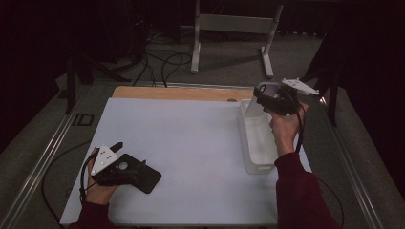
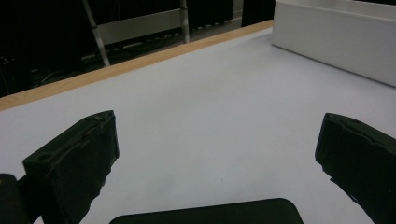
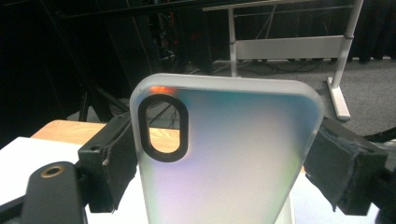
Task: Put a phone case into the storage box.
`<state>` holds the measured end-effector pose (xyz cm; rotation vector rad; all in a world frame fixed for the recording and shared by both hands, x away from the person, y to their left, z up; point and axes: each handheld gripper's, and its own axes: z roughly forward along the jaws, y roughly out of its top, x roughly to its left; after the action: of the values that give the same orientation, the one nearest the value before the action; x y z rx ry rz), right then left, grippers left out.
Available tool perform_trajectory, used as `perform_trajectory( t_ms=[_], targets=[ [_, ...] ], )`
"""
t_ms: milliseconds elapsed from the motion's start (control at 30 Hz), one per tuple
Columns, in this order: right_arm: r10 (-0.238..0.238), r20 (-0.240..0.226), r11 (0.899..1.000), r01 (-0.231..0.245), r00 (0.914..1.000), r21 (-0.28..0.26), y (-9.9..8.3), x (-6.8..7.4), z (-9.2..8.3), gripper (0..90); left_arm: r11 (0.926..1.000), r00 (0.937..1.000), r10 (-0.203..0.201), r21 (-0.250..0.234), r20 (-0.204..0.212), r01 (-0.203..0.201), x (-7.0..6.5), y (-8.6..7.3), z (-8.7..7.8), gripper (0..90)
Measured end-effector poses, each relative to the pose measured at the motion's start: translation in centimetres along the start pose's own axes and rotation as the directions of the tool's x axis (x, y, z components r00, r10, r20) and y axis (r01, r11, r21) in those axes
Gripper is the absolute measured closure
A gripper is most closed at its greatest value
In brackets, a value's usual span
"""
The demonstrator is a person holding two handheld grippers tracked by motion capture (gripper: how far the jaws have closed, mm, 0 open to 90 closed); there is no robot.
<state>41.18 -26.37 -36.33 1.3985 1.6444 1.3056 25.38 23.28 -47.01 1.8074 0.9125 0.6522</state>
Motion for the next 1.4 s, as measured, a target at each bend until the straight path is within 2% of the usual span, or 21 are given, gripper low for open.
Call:
perform_trajectory(
  t_ms=[200, 433, 500, 767, 1200, 1400],
  targets=[
    [-0.018, 0.036, 1.0, 0.017, 0.9992, 0.023, -0.2, -0.1, 1.2, 16.8, 1.0, 1.0, -0.002, -0.007, -0.003, 0.002, 0.0, 0.1, -0.1, 0.0],
    [-0.012, 0.07, 0.999, 0.009, 0.9975, 0.04, -0.3, -0.3, 2.6, 16.7, 0.9998, 0.9999, -0.007, -0.017, -0.007, 0.007, 0.1, 0.1, -0.3, 0.0],
    [-0.028, 0.081, 0.999, 0.024, 0.9963, 0.048, -0.4, -0.3, 3.1, 16.7, 0.9998, 0.9999, -0.007, -0.017, -0.007, 0.007, 0.1, 0.1, -0.4, 0.0],
    [-0.025, 0.12, 0.997, 0.017, 0.9925, 0.07, -1.0, -0.7, 4.4, 16.7, 0.9996, 0.9999, -0.013, -0.025, -0.006, 0.013, 0.1, 0.2, -0.5, 0.0],
    [-0.042, 0.16, 0.992, 0.023, 0.9863, 0.121, -2.1, -1.3, 6.4, 16.6, 0.9995, 0.9999, -0.011, -0.029, -0.004, 0.01, 0.0, 0.3, -0.6, 0.0],
    [-0.07, 0.177, 0.987, 0.042, 0.9817, 0.157, -2.7, -1.1, 7.3, 16.5, 0.9992, 0.9998, -0.017, -0.037, -0.002, 0.017, 0.0, 0.3, -0.8, 0.0]
  ],
)
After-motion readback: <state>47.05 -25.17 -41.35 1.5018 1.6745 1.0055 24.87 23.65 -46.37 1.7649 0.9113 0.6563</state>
